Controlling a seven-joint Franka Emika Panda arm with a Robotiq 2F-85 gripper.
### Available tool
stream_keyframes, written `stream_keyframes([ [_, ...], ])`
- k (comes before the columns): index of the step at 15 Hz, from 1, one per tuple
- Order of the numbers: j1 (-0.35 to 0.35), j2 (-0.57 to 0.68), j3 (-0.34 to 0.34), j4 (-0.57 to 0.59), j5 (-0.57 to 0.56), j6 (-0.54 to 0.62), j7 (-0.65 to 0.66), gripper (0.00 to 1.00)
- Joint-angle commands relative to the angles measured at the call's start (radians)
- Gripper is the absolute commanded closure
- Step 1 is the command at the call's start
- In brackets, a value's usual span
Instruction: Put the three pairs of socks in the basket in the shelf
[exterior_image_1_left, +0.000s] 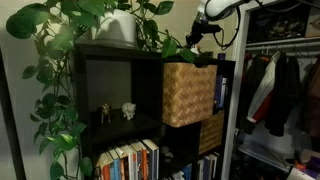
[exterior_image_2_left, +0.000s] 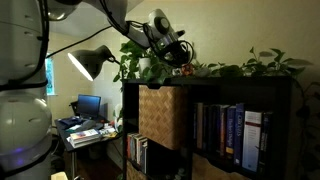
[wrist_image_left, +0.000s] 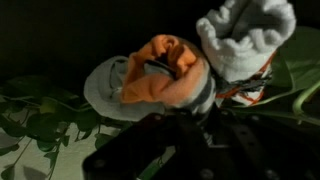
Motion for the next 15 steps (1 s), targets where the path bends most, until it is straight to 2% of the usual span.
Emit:
stream_keyframes([
  [1, 0.026, -0.068, -0.011, -0.044, 0.006, -0.066, -0.037, 0.92],
  [10, 0.051, -0.171, 0.000, -0.167, 0.032, -0.183, -0.067, 0.92],
  [15, 0.050, -0.218, 0.009, -0.232, 0.027, -0.211, -0.025, 0.92],
])
